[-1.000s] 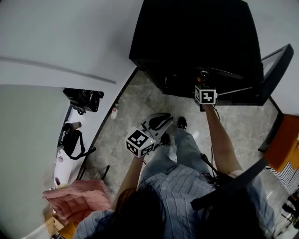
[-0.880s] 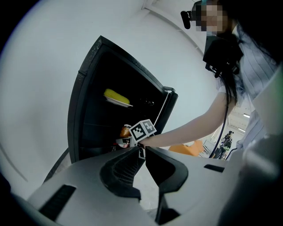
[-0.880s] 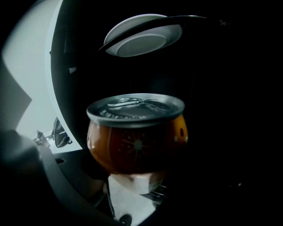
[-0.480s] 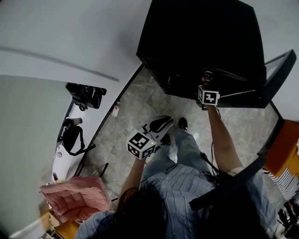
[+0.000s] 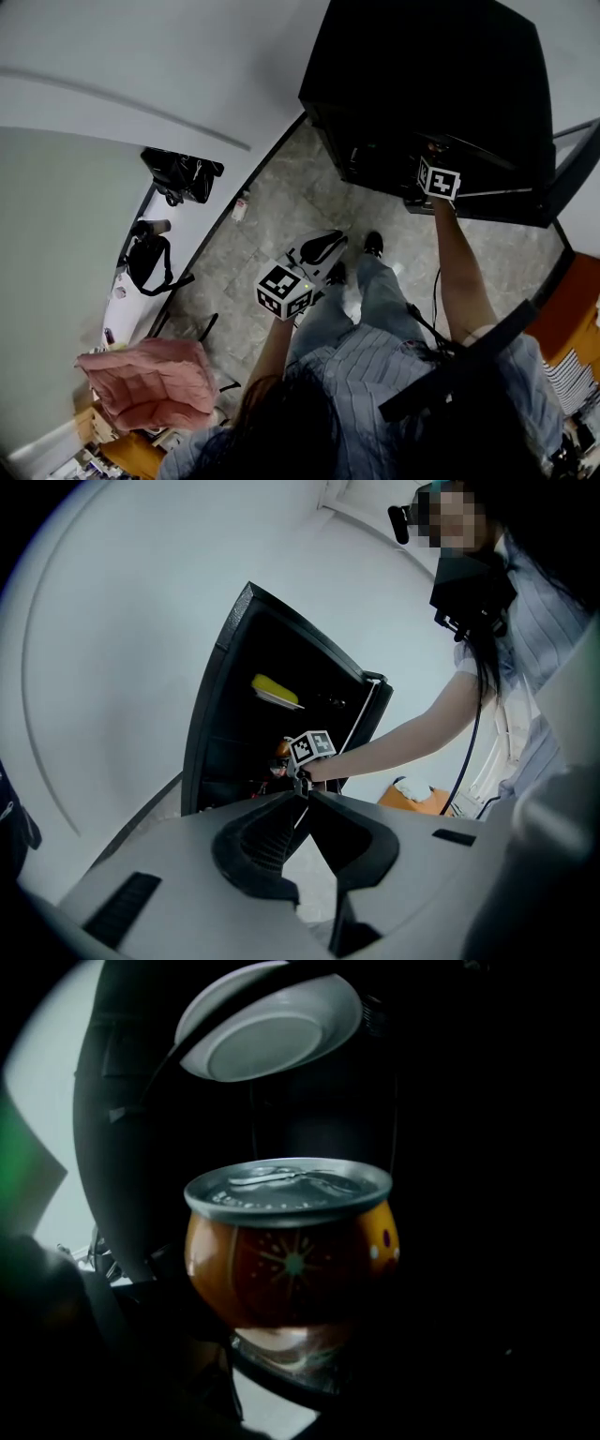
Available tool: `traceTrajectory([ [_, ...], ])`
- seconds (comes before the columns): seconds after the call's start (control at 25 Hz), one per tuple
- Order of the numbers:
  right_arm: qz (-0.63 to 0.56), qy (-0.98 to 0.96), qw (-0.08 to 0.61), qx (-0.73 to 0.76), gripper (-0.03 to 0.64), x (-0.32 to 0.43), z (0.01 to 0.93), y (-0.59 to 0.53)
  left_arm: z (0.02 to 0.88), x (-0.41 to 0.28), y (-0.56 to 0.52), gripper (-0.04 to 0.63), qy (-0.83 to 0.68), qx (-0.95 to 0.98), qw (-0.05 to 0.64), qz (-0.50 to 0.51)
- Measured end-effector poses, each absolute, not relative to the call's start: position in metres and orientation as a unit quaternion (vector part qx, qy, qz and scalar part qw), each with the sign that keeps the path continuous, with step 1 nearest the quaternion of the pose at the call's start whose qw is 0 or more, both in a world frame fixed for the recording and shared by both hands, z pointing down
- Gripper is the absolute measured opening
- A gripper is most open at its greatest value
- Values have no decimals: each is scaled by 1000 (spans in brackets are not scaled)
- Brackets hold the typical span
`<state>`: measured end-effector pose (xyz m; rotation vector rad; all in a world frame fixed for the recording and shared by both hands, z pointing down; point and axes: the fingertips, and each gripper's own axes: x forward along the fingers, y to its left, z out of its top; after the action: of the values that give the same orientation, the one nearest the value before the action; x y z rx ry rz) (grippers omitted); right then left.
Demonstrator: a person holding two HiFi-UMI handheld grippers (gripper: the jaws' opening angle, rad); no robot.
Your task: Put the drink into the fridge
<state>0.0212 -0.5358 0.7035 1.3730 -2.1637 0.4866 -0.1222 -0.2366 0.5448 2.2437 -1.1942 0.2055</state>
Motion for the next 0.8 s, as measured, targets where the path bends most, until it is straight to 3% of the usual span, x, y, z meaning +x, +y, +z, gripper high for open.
traceTrajectory([
  [0.52, 237, -767, 264, 534, 327, 29, 713, -556, 559, -145, -195, 51, -474, 817, 316, 85],
  [0.8, 290, -738, 217, 570, 327, 41, 712, -529, 568, -152, -180, 51, -472, 815, 323, 92],
])
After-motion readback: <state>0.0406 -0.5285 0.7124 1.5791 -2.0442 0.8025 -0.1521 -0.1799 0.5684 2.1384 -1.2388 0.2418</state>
